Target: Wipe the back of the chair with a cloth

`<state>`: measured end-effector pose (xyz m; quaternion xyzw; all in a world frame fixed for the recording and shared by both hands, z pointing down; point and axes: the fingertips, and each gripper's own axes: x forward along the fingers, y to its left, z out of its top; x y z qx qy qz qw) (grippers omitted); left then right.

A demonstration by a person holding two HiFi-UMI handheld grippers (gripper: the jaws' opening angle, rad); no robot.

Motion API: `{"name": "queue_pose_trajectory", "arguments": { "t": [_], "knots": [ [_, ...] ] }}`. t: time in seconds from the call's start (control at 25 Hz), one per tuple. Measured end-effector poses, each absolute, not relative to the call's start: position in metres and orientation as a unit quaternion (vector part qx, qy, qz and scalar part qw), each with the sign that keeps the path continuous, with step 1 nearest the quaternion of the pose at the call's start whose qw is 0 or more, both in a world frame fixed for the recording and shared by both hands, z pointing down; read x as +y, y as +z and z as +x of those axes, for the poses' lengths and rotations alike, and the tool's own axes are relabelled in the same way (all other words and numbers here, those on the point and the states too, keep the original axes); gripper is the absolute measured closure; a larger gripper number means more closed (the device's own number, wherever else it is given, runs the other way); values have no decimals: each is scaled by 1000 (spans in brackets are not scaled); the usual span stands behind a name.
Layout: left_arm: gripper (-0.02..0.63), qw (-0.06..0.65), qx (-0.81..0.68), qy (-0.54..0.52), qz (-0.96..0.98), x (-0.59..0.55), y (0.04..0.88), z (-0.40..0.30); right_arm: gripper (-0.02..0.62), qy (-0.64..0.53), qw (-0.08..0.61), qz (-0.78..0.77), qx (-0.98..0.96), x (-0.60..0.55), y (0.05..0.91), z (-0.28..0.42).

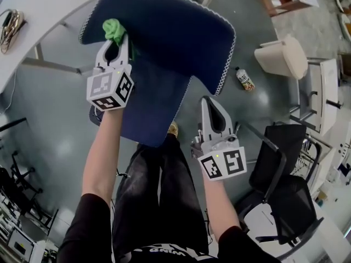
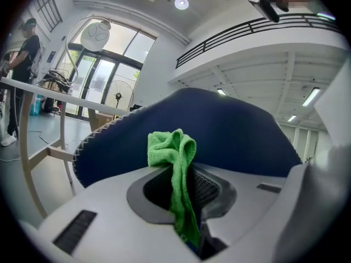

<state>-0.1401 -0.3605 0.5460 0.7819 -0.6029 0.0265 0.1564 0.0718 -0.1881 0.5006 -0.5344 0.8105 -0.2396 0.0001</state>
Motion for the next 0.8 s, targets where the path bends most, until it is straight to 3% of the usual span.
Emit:
{"name": "queue_pose_trajectory", "arguments": {
  "t": [0.4,0.8],
  "knots": [
    [549,195,-516,-1,834,-328,545,-33,606,-242,6,-555,796,-170,506,96],
    [549,205,-351,40,913,-269,551,62,606,-238,5,-556,797,-159,503,99]
  ]
}}
